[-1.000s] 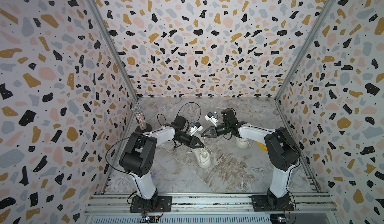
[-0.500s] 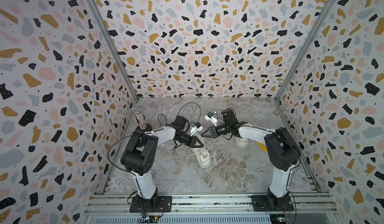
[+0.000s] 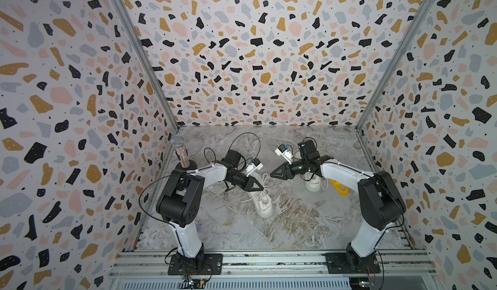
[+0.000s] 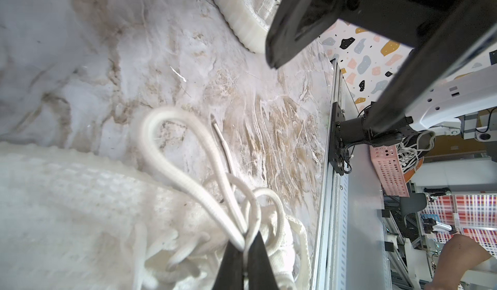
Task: Tie the shoes
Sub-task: Cross the shoelace with the shoelace.
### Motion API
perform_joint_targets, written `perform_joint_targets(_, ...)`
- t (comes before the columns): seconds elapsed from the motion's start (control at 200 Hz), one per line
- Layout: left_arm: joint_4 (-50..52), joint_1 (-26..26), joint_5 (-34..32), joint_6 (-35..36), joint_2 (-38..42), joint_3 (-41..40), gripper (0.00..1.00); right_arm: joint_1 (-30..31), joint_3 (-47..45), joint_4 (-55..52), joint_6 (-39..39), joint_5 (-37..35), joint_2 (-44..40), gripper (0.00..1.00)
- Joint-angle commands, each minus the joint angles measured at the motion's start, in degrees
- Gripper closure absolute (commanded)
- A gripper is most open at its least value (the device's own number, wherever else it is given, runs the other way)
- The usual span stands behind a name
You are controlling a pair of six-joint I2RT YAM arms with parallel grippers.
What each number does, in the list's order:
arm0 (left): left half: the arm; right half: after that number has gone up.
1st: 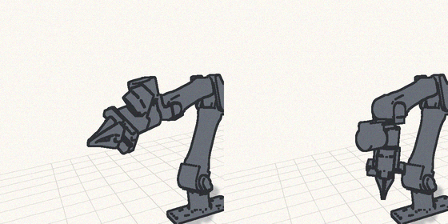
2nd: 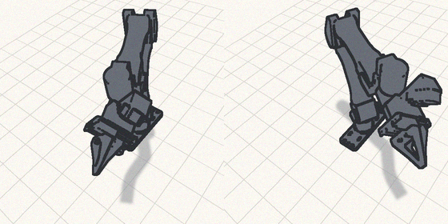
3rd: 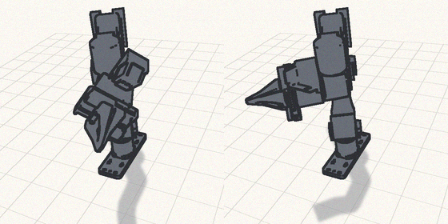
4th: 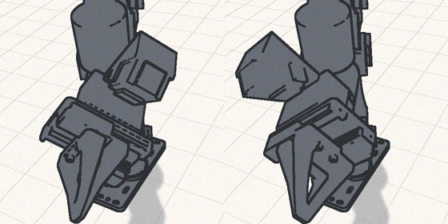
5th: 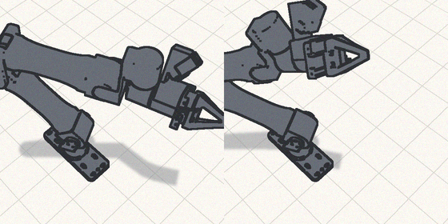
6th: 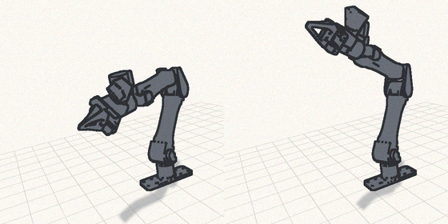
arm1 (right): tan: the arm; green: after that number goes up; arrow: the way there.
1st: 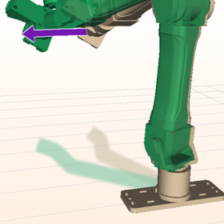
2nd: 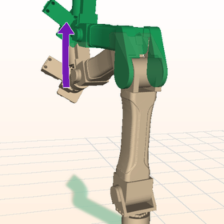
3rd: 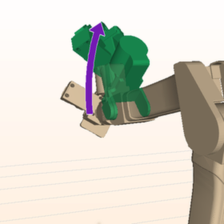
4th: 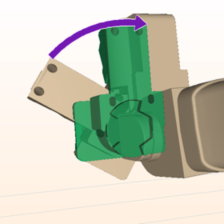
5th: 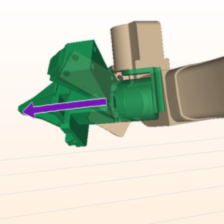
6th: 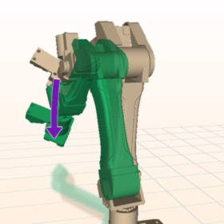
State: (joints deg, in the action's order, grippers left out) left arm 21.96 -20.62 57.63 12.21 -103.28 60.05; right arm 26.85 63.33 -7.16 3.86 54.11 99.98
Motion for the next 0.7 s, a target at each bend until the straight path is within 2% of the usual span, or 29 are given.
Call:
perform_joint_targets(0.0,-0.90,0.35,2.65,2.02,1.86,0.50,1.00,0.37,-3.51,0.20,-5.56,-0.62,-2.28,0.48)
perform_joint_targets(0.09,-0.90,0.32,2.84,2.28,2.14,0.42,1.00,0.72,-4.74,2.47,-6.62,-0.18,-2.05,0.46)
perform_joint_targets(0.195,-0.95,0.34,2.84,2.70,2.12,0.33,1.00,1.60,-0.33,-2.92,-9.37,2.08,1.96,0.44)
perform_joint_targets(0.496,-0.87,0.35,2.67,2.82,2.19,0.33,1.00,3.55,5.87,-6.98,-12.26,8.03,9.52,0.38)
perform_joint_targets(0.596,-0.94,0.39,2.66,2.77,2.22,0.33,1.00,3.74,7.26,-8.58,-12.88,10.15,10.98,0.39)
perform_joint_targets(0.696,-0.93,0.33,2.43,2.80,2.21,0.25,1.00,3.76,8.51,-11.71,-14.73,10.84,11.13,0.47)
